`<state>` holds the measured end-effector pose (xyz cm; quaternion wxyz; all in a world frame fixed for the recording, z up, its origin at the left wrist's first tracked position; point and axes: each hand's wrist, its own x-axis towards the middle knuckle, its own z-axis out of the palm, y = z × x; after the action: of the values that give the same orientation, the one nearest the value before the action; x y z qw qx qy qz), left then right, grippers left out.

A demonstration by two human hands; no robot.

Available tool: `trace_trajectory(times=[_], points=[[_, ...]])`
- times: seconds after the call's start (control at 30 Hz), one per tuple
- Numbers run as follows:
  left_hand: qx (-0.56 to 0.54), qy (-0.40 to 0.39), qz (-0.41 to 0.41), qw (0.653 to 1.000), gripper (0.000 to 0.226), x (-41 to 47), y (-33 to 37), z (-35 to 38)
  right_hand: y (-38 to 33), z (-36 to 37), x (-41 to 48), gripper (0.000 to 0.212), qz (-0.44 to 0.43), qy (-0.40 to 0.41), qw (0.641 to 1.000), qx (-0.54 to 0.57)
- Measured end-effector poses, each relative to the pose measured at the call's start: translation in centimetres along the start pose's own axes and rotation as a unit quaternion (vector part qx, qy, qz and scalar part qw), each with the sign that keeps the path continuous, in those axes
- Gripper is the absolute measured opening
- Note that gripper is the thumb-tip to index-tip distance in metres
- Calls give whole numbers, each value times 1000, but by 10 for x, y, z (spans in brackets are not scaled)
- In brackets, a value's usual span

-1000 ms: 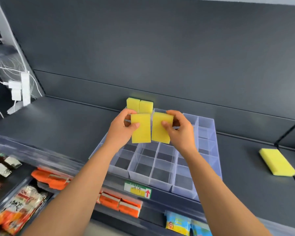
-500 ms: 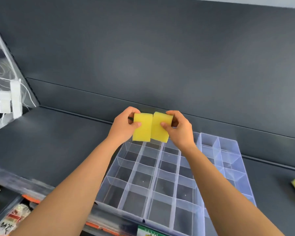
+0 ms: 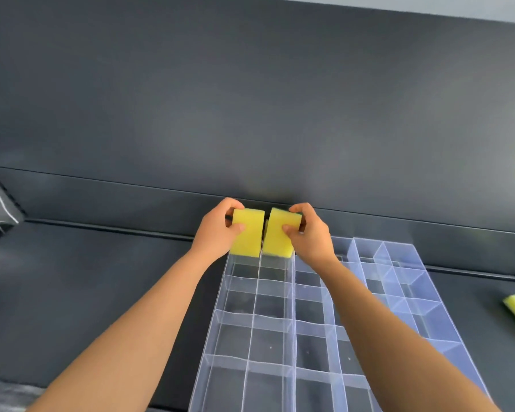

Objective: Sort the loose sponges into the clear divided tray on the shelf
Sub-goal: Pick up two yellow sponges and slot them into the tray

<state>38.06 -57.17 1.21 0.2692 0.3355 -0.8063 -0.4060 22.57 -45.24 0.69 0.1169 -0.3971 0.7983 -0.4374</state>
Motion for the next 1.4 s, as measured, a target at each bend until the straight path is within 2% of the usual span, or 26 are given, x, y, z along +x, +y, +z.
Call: trace_trajectory(times=[0.3, 0.53, 0.73, 0.9, 1.07, 1.2, 1.4], points=[[37, 25, 43, 998, 29, 5, -6, 6, 7, 13, -7, 29, -57, 37, 997, -46], [62, 19, 92, 994, 29, 0, -15, 6, 12, 8, -10, 27, -93, -4, 991, -100], [104, 36, 113, 987, 26, -1, -18, 9, 19, 17, -14, 25, -79, -9, 990, -115], [85, 31, 81, 993, 26, 1, -21, 3, 23, 20, -14, 25, -105, 10, 984, -142], [131, 51, 114, 984, 23, 0, -18, 11, 25, 21, -13, 23, -148, 23, 965, -216], [139, 78, 107, 981, 21, 0, -20, 17, 25, 18, -11, 24, -190, 19, 951, -244], [151, 104, 119, 976, 20, 2, -20, 21, 24, 18, -10, 26, -184, 14, 953, -241]])
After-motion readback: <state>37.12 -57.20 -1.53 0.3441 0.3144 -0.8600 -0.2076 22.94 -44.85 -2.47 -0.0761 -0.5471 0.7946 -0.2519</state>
